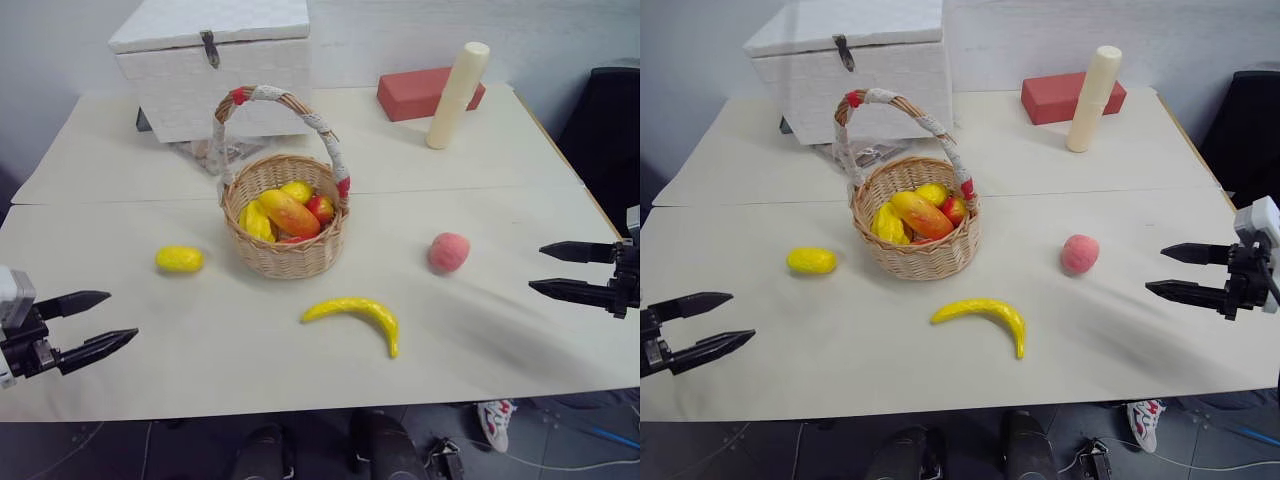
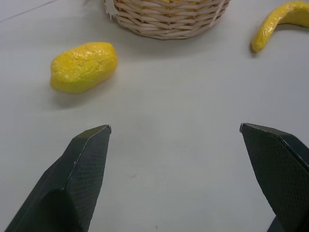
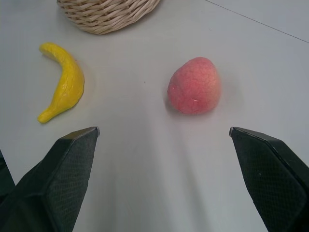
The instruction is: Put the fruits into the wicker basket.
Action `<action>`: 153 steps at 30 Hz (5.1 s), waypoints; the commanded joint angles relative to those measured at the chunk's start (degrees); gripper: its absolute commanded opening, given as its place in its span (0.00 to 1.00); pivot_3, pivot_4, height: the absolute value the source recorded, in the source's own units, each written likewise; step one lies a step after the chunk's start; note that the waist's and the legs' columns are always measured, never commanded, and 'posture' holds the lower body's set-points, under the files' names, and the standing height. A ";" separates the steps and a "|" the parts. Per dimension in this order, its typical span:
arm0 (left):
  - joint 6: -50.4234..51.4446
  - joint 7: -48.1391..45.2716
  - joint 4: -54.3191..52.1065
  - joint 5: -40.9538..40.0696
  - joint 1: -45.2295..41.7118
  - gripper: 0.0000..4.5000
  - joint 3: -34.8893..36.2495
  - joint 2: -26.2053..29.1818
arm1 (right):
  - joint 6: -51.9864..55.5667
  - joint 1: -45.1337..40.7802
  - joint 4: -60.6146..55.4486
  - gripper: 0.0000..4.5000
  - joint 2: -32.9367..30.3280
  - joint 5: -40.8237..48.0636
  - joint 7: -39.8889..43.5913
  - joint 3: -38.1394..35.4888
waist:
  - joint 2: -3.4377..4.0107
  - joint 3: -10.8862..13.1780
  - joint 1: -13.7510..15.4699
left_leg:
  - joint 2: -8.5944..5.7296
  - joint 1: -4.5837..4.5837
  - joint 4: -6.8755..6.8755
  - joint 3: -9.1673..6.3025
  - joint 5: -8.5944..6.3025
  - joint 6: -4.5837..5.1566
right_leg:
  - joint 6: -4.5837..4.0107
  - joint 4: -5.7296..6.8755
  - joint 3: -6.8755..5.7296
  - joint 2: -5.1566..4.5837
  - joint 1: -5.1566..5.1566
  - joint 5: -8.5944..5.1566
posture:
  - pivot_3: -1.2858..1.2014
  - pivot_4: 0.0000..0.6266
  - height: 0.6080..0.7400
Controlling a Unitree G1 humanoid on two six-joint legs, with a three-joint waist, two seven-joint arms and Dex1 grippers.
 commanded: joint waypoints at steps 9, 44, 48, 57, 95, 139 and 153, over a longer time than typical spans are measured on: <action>-26.80 -3.92 22.35 20.38 -30.14 1.00 -28.61 9.03 | 11.16 -0.22 -27.30 0.99 3.81 12.20 -7.04 -3.63 | 0.01 -0.01 0.17 | -0.08 -0.07 -0.02 0.04 0.07 -0.03 | 0.00 0.14 0.04 0.13 -0.16 0.00 | 0.52 0.24 1.00; -36.85 -22.31 45.03 28.41 -61.94 0.42 -50.21 -0.84 | 16.40 -2.23 -50.98 1.00 6.64 32.30 -32.03 -3.90 | -0.47 0.03 -0.01 | -0.33 -0.54 0.86 0.13 -0.04 0.53 | 0.32 0.51 -0.06 -0.01 -0.27 0.17 | 0.52 0.24 1.00; -11.23 -20.40 21.33 14.18 -60.89 0.42 -44.64 0.30 | 16.88 -2.80 -50.57 1.00 6.55 33.44 -33.09 -3.98 | -0.57 0.09 0.42 | -0.12 -0.94 1.21 -0.13 -0.03 0.51 | 0.39 0.53 -0.23 0.12 -0.33 0.22 | 0.52 0.24 1.00; 8.80 1.99 17.29 20.78 -77.80 0.42 -52.99 -11.72 | 16.92 -1.85 -51.82 1.00 6.76 33.18 -34.57 -3.68 | -0.58 0.08 2.46 | -0.58 -1.02 1.72 -0.27 -0.01 0.75 | 0.74 0.45 -0.04 0.09 -0.15 0.41 | 0.52 0.24 1.00; -0.89 -20.31 -0.42 1.89 -49.35 0.99 -40.65 3.50 | 5.97 28.80 -50.95 1.00 23.51 6.36 -36.39 0.47 | -0.53 0.14 1.92 | -0.50 -0.36 1.40 -0.42 -0.35 0.66 | 0.53 0.18 -0.26 -0.01 0.53 0.24 | 0.52 0.24 1.00; 9.43 -4.78 1.18 -3.96 -48.72 1.00 -29.08 3.99 | 13.87 -28.03 -30.88 0.19 45.85 -2.86 -53.89 29.33 | -0.49 0.16 0.67 | -0.45 -0.32 1.17 -0.25 -0.20 0.40 | 0.40 0.59 -0.22 0.15 0.27 0.01 | 0.52 0.24 1.00; 9.35 -1.76 -2.30 -6.18 -45.81 1.00 -27.58 3.71 | 7.33 -35.78 -15.04 0.78 54.60 -14.86 -55.78 31.63 | -0.51 0.15 -0.22 | -0.50 -0.96 1.20 -0.16 -0.10 0.44 | 0.54 0.60 -0.10 0.16 -0.34 0.10 | 0.52 0.24 1.00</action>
